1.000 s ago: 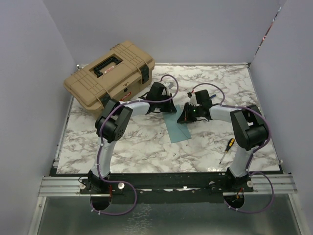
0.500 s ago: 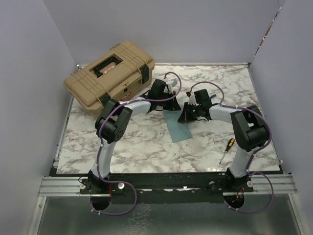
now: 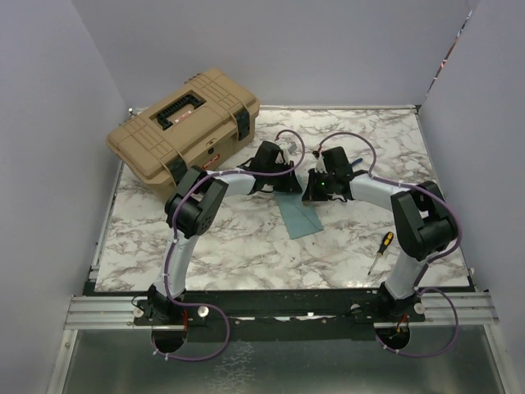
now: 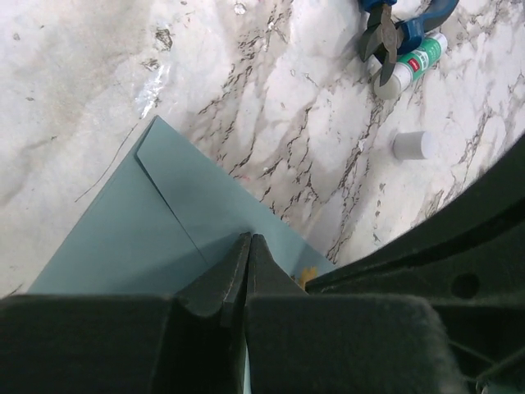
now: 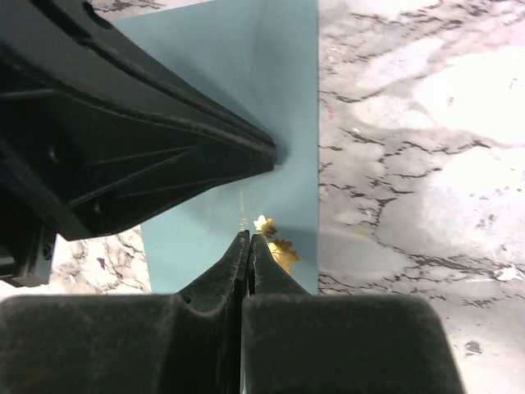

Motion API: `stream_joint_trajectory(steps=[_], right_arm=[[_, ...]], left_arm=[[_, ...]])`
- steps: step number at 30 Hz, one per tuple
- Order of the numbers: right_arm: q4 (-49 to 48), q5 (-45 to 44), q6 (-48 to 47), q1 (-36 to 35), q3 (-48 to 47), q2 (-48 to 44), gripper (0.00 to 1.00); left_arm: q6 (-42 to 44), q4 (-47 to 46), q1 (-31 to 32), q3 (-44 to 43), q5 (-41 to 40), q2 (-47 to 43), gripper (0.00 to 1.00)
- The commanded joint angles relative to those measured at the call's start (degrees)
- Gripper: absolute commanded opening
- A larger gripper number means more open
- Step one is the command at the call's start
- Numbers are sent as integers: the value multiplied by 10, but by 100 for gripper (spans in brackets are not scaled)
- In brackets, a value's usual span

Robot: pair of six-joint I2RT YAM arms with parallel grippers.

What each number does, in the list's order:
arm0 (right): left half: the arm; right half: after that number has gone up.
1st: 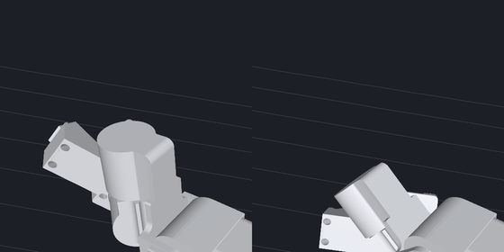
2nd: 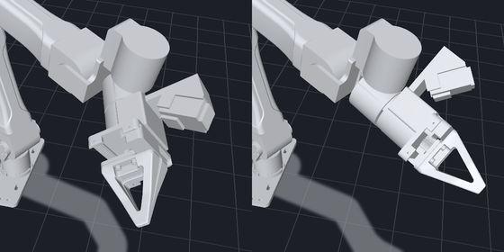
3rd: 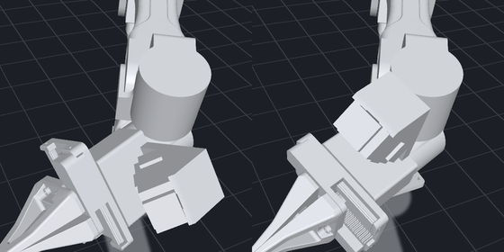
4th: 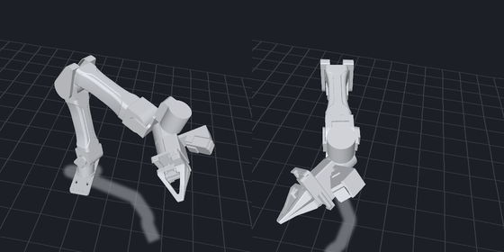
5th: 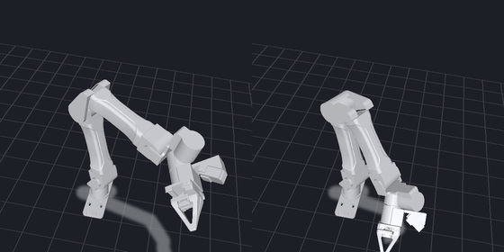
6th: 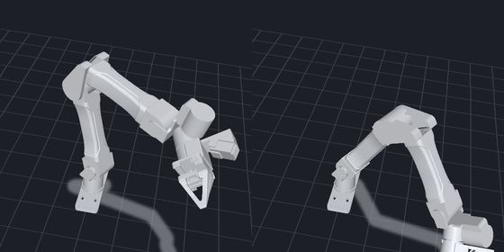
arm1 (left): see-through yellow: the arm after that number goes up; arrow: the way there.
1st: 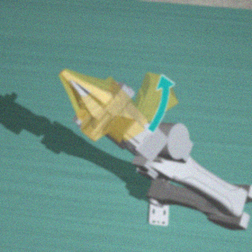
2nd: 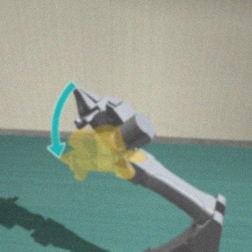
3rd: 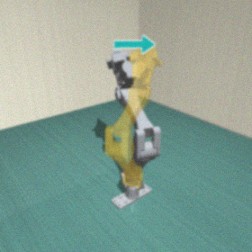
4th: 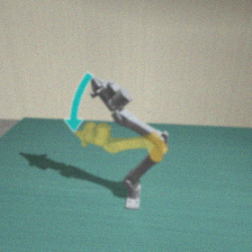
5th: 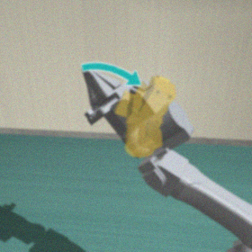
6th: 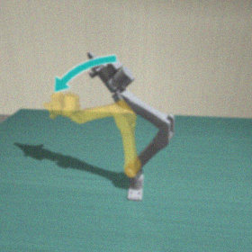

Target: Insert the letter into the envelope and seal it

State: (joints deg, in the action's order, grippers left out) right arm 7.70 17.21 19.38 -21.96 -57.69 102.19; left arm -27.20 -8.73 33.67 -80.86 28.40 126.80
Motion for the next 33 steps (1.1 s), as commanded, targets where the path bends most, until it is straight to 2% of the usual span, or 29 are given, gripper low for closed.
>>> stream_joint_trajectory(steps=[1,10,22,33], right_arm=[[36,-89,-8,-36,-31,-6,0],[72,-199,0,-92,-89,29,0],[91,-234,-19,-122,-114,79,1],[129,-207,-37,-137,-46,48,5]], left_arm=[[7,74,-19,32,-27,27,0],[-10,110,-39,24,8,72,0],[-7,123,-45,15,24,89,0],[-5,133,-46,3,12,93,0]])
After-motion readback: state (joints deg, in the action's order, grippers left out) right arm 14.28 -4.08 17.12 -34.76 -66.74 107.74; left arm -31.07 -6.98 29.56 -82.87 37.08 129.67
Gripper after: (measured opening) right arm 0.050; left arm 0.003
